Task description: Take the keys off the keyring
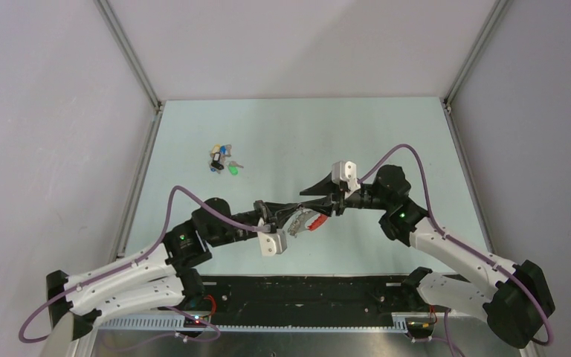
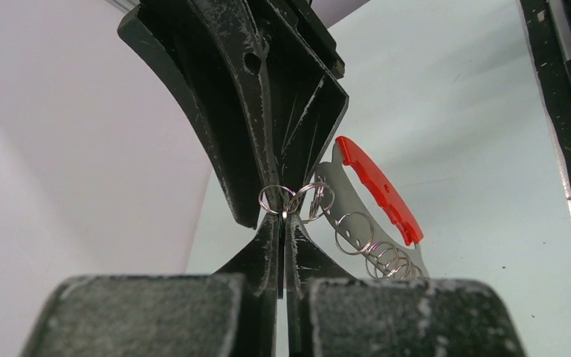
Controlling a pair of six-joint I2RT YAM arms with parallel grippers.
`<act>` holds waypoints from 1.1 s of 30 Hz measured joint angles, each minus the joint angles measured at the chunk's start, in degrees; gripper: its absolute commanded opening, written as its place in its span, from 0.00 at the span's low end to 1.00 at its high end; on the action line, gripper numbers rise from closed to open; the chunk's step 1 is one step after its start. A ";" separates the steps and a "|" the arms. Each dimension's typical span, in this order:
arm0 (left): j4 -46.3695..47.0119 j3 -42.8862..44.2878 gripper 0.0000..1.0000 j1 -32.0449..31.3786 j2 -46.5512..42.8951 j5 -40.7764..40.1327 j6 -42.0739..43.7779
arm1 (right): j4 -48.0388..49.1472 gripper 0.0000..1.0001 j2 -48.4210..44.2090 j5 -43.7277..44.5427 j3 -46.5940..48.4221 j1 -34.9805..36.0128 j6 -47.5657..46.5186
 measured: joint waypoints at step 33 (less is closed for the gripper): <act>3.41 -3.87 0.00 0.20 -0.79 -7.50 16.50 | -1.16 0.34 1.79 -3.02 0.02 1.20 0.13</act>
